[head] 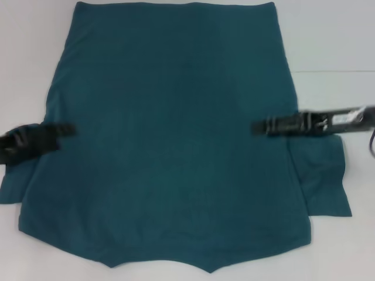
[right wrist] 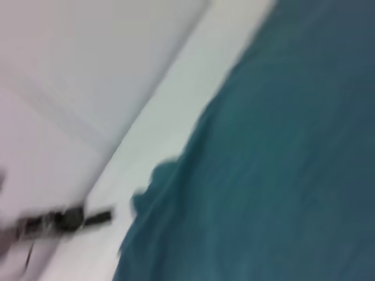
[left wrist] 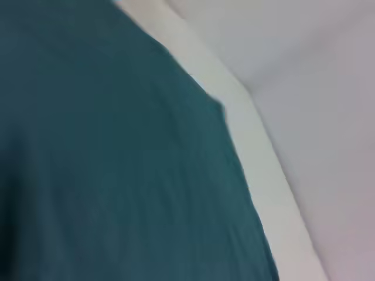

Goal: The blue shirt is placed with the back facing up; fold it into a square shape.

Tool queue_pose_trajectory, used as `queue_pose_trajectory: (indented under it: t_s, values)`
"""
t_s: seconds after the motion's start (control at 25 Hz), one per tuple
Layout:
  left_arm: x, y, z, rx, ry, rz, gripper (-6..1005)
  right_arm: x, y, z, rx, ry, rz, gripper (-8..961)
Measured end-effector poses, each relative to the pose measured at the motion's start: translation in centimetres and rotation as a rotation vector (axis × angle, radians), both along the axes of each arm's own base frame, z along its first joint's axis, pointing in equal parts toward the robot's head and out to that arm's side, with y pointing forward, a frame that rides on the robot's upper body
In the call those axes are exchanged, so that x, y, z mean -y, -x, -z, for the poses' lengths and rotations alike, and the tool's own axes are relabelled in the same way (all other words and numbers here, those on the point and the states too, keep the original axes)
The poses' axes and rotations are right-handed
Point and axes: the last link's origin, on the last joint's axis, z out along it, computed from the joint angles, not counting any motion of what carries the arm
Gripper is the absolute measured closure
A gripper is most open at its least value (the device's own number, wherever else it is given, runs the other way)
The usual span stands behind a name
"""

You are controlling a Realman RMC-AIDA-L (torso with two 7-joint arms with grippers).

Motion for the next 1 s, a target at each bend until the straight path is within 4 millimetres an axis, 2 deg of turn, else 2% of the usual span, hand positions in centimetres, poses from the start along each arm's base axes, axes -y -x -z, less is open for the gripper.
queue_pose_trajectory:
  t_s: [0.16, 0.4, 0.72, 1.0]
  values:
    - [0.0, 1.6, -1.1, 0.108, -0.067, -0.143, 204, -2.2, -0.1, -2.0, -0.038, -0.024, 0.122, 193]
    - [0.2, 3.4, -1.5, 0.127, -0.130, -0.246, 205, -4.2, 0.7, -3.5, -0.019, -0.070, 0.150, 193]
    - [0.0, 5.9, -1.1, 0.093, -0.208, -0.374, 205, -4.4, 1.2, -3.1, -0.020, -0.066, 0.144, 193]
    - [-0.1, 7.3, -0.4, 0.049, -0.249, -0.430, 205, -4.1, 0.4, -3.1, -0.020, -0.066, 0.164, 193]
